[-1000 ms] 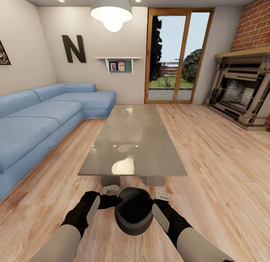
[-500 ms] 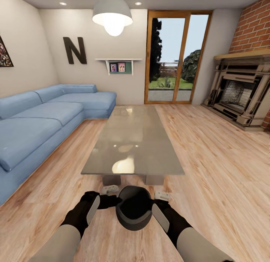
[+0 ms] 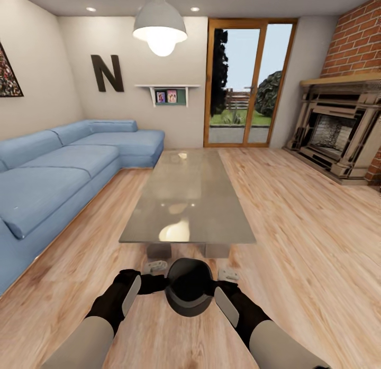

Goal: Place each of the two pumpkins and all three candles from the living room inside a cabinet in the living room (use any cabinet), then make sure every cabinet is closed, and position the cauldron so it is next to a table in the living room.

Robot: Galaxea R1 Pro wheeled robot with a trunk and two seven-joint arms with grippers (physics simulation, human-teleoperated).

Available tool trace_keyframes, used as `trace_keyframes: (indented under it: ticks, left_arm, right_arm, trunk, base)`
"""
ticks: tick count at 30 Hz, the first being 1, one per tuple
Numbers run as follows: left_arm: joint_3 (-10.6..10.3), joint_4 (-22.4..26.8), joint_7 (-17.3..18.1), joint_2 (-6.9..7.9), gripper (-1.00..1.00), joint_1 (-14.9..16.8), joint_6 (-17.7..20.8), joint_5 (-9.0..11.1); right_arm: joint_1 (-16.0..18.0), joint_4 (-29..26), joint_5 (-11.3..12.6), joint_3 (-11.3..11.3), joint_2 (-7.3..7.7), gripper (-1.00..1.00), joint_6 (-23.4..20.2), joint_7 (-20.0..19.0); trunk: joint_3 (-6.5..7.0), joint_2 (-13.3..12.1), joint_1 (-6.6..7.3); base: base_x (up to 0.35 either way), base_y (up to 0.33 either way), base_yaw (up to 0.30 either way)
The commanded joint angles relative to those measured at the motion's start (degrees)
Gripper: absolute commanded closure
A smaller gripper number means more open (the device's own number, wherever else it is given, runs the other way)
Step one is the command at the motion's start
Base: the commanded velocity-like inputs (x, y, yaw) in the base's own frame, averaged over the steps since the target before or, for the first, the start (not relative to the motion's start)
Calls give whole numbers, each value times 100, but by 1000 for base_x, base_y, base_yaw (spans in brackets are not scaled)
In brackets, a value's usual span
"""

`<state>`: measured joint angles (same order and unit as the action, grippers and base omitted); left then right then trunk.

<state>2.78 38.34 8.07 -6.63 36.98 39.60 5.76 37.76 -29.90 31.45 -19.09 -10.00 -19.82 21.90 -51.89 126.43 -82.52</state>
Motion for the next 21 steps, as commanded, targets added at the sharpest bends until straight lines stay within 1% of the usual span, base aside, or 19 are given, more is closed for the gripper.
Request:
trace_keyframes:
  ticks: [1,7,12,21]
  left_arm:
    - [29,6,2,-5,-100,2,39,31]
    - [29,6,2,-5,-100,2,39,30]
    - [29,6,2,-5,-100,2,39,31]
    - [33,6,-6,-7,-100,2,39,30]
  right_arm:
    - [3,-7,28,-16,0,-100,-22,42]
    - [3,-7,28,-16,0,-100,-22,42]
    - [3,-7,28,-16,0,-100,-22,42]
    - [3,-7,36,-11,0,-100,-39,40]
  trunk:
    - [13,-39,27]
    - [121,-280,159]
    - [210,-480,268]
    - [372,-841,466]
  base:
    - [-323,0,0]
    - [-291,0,0]
    - [-216,0,0]
    - [-25,0,0]
